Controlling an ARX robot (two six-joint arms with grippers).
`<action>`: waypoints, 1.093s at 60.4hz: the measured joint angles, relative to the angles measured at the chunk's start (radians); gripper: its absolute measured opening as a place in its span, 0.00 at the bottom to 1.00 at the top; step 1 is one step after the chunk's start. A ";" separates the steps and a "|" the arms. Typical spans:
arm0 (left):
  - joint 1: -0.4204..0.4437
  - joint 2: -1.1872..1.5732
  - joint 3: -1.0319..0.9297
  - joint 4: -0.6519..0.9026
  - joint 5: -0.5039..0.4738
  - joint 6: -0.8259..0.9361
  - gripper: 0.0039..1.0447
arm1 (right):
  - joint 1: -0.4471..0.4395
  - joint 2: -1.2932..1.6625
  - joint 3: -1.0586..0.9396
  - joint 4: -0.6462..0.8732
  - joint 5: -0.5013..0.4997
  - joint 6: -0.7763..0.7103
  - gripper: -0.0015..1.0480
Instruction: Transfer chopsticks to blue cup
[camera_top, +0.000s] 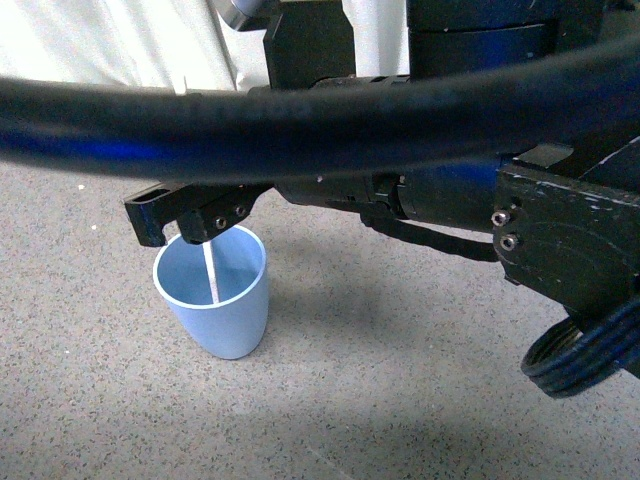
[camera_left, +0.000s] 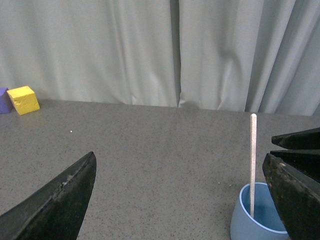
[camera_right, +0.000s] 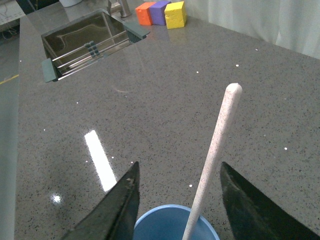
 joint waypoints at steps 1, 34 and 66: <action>0.000 0.000 0.000 0.000 0.000 0.000 0.94 | 0.000 -0.004 -0.003 0.003 0.000 0.000 0.60; 0.000 0.000 0.000 0.000 0.000 0.000 0.94 | -0.225 -0.322 -0.234 -0.236 0.479 0.055 0.91; 0.000 0.000 0.000 0.000 0.000 0.000 0.94 | -0.453 -0.881 -0.666 -0.091 0.636 -0.091 0.71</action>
